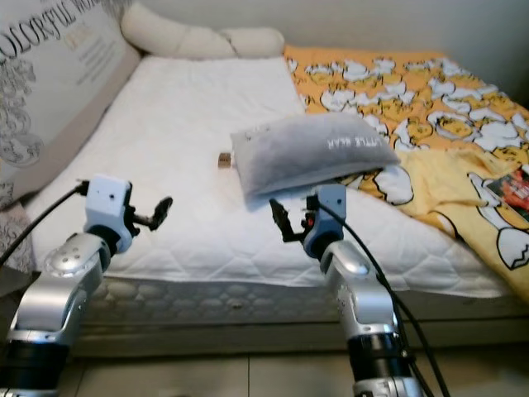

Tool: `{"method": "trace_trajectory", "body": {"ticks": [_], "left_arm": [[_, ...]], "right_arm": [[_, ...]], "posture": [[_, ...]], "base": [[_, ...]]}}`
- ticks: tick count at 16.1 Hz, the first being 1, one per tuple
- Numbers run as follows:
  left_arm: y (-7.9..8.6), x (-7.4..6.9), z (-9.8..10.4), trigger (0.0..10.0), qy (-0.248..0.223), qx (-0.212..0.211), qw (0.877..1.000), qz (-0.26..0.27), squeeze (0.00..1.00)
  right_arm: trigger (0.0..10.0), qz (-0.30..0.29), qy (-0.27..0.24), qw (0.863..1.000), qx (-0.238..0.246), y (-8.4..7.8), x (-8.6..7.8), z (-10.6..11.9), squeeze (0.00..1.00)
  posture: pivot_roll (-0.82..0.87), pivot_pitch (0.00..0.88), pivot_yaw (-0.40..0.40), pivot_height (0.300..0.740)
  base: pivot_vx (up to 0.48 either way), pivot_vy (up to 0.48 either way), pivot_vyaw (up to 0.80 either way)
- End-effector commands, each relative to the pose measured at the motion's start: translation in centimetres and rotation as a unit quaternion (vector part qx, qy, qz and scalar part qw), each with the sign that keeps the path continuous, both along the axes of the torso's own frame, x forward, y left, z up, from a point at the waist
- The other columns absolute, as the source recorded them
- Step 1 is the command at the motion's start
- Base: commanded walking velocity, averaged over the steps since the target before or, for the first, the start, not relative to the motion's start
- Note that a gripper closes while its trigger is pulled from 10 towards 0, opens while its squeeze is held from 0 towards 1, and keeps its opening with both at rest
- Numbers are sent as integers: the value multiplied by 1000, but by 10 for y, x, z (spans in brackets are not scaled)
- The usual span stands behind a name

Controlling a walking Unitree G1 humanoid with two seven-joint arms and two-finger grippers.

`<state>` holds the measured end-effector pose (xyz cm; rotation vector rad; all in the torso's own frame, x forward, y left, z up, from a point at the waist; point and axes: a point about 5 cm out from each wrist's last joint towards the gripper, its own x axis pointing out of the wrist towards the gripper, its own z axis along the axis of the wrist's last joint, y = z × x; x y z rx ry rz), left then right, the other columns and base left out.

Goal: Clean up the room

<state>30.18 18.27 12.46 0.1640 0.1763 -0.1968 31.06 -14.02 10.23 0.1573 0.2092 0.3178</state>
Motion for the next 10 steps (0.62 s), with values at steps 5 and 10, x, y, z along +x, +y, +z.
{"method": "trace_trajectory", "body": {"ticks": [5, 10], "left_arm": [[-8, 5, 4, 10000, -6, -3, 1000, -10, 0], [-8, 5, 4, 10000, -6, 1, 1000, -9, 0]], "right_arm": [[10000, -24, 2, 1000, -4, -14, 3, 3, 0], [10000, -30, 7, 1000, -3, -15, 3, 1, 0]], "posture": [[-15, 0, 5, 740], [-13, 0, 5, 740]], "base": [[298, 0, 0], [301, 0, 0]]}}
